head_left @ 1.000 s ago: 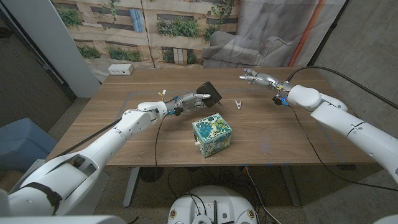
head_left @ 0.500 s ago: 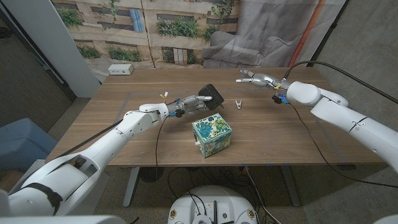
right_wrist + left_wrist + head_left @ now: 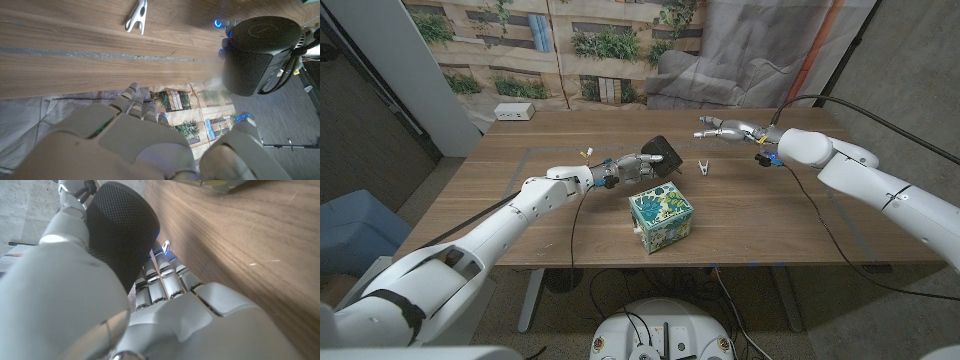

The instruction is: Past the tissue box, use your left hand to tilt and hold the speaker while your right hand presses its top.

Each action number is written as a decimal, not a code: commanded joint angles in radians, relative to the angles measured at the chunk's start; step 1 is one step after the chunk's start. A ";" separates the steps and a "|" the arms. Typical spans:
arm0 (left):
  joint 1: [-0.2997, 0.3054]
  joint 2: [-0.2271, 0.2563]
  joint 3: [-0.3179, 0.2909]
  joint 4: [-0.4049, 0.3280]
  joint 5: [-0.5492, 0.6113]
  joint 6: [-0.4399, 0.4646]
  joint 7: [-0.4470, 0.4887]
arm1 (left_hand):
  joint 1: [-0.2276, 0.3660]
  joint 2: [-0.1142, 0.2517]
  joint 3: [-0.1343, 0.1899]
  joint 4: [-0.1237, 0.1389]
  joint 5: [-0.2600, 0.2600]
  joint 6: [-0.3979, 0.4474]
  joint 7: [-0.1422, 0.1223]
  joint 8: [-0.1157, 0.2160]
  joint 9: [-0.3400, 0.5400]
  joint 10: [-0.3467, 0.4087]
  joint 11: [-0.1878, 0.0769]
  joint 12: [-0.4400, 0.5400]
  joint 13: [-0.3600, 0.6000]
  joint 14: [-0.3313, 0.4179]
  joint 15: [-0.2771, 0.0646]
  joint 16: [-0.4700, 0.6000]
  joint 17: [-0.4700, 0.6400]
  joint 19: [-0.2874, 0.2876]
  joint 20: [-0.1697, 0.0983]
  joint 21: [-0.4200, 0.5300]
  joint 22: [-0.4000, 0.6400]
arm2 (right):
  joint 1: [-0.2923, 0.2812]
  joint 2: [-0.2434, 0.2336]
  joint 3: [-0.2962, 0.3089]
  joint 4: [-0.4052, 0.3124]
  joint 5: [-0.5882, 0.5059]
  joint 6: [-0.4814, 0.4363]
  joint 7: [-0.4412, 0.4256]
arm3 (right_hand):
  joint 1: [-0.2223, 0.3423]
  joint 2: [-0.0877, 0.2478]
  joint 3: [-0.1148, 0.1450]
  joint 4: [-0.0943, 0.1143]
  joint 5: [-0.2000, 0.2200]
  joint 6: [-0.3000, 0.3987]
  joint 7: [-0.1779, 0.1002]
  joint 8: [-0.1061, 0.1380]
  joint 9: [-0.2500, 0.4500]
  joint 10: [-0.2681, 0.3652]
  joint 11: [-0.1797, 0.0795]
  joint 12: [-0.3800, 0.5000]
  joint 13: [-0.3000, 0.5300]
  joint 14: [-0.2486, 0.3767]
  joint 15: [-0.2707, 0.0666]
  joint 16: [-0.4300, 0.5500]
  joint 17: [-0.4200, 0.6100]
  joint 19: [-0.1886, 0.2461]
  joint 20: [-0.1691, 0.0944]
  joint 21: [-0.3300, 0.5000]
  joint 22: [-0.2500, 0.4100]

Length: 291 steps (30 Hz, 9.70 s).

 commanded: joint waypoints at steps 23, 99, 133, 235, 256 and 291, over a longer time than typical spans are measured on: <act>-0.025 -0.048 0.017 0.071 0.019 -0.031 -0.051 | -0.006 0.228 0.024 0.008 0.009 0.259 -0.051 0.003 0.010 0.227 -0.151 -0.001 0.012 0.012 -0.145 -0.008 0.001 0.010 -0.107 -0.001 0.003 | 0.049 0.067 -0.062 -0.023 -0.094 -0.017 0.041 | -0.012 0.011 -0.015 0.005 0.012 -0.142 0.025 0.007 0.002 -0.051 0.004 -0.001 0.002 -0.057 0.011 -0.007 0.002 -0.050 -0.005 -0.002 0.003; -0.025 -0.069 0.023 0.091 0.028 -0.051 -0.069 | -0.013 0.237 0.036 -0.001 0.008 0.283 -0.055 -0.007 0.012 0.251 -0.153 -0.009 0.014 0.031 -0.147 -0.007 0.004 0.019 -0.106 -0.002 0.003 | 0.092 0.125 -0.124 0.039 -0.174 -0.031 0.048 | -0.015 0.028 -0.024 0.008 0.026 -0.149 0.016 0.018 0.002 -0.075 -0.008 0.009 0.000 -0.077 0.013 0.005 0.000 -0.055 -0.002 0.009 0.003; -0.031 -0.082 0.017 0.110 0.026 -0.053 -0.064 | -0.011 0.250 0.047 -0.003 0.008 0.322 -0.040 -0.006 0.011 0.293 -0.152 -0.004 0.014 0.063 -0.149 -0.002 0.006 0.043 -0.122 0.004 0.003 | 0.115 0.147 -0.158 0.086 -0.194 -0.057 0.063 | -0.006 0.033 -0.023 0.004 0.032 -0.152 0.014 0.018 0.002 -0.083 -0.009 0.009 -0.001 -0.077 0.012 0.007 -0.002 -0.051 -0.006 0.010 0.003; -0.058 0.097 0.016 -0.052 0.210 -0.135 0.049 | -0.023 0.250 0.069 -0.006 0.007 0.321 -0.044 -0.039 0.012 0.291 -0.153 -0.029 0.013 0.062 -0.148 -0.014 0.003 0.044 -0.112 0.001 0.006 | -0.032 0.088 0.034 -0.011 0.028 -0.010 -0.137 | -0.036 0.057 -0.039 0.023 0.048 -0.058 0.010 0.040 0.001 -0.033 -0.012 0.028 -0.002 -0.046 0.002 0.026 0.004 -0.044 -0.001 0.012 0.003; -0.091 0.183 0.063 -0.118 0.479 -0.244 0.167 | -0.030 0.234 0.068 -0.007 0.006 0.321 -0.047 -0.049 0.013 0.290 -0.153 -0.033 0.015 0.024 -0.142 -0.028 -0.003 0.044 -0.110 0.001 0.006 | -0.060 0.154 0.076 0.116 0.201 0.123 -0.165 | -0.066 0.078 -0.046 0.041 0.051 -0.002 0.014 0.046 0.000 0.010 -0.011 0.035 -0.003 -0.015 -0.014 0.038 0.007 -0.008 -0.019 0.020 0.002; -0.042 0.152 0.101 -0.055 0.804 -0.381 0.445 | -0.056 0.218 0.068 0.000 0.004 0.312 -0.060 -0.072 0.017 0.264 -0.155 -0.059 0.018 -0.086 -0.123 -0.031 -0.007 -0.001 -0.049 -0.015 0.006 | -0.078 0.280 0.111 0.313 0.444 0.190 -0.202 | -0.089 0.096 -0.052 0.052 0.053 0.053 0.025 0.047 -0.001 0.040 -0.005 0.035 -0.004 0.009 -0.035 0.041 0.007 0.002 -0.043 0.015 0.002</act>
